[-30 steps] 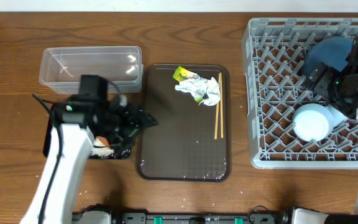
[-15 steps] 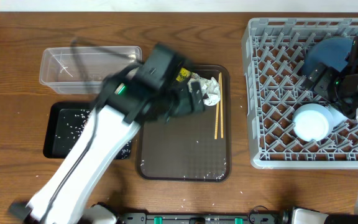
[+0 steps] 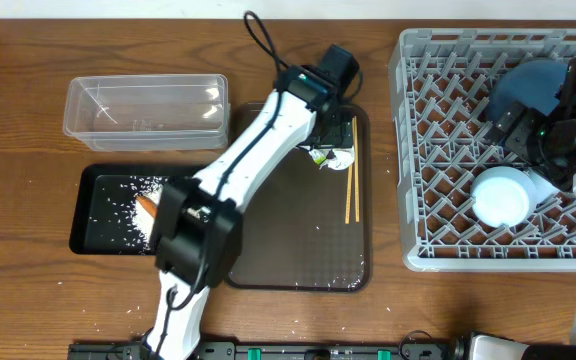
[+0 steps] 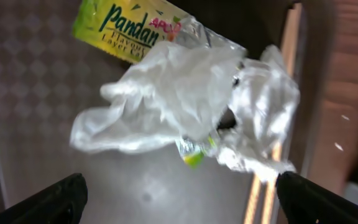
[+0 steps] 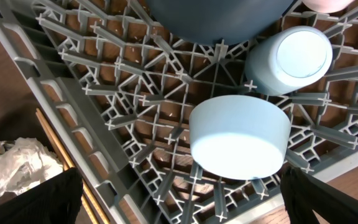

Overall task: Sort waste into correct bins and load items into the dishwasher rack
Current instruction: 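Reach the left gripper to the brown tray and grasp the white tissue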

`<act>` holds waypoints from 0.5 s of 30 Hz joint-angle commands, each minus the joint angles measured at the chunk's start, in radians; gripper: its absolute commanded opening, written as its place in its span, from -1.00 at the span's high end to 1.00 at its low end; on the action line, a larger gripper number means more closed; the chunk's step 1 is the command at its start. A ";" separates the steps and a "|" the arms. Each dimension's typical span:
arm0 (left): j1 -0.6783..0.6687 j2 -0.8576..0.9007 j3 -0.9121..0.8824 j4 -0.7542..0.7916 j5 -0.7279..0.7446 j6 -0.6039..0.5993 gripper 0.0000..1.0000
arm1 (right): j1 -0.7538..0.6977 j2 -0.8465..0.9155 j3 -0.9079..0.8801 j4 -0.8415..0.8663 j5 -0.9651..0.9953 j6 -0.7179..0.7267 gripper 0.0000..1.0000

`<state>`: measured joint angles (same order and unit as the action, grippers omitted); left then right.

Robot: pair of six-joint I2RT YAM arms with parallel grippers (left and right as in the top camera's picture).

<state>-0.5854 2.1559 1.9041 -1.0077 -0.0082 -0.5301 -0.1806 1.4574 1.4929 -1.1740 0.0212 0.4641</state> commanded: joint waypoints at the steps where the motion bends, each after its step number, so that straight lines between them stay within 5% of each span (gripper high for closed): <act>1: 0.002 0.028 0.013 0.018 -0.038 -0.033 -1.00 | -0.004 -0.002 0.001 0.000 0.001 0.014 -0.99; 15: 0.007 0.100 0.009 0.026 -0.164 -0.165 -0.87 | -0.004 -0.002 0.001 0.000 0.001 0.014 -0.99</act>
<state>-0.5842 2.2490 1.9041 -0.9752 -0.1207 -0.6437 -0.1806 1.4574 1.4929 -1.1744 0.0212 0.4641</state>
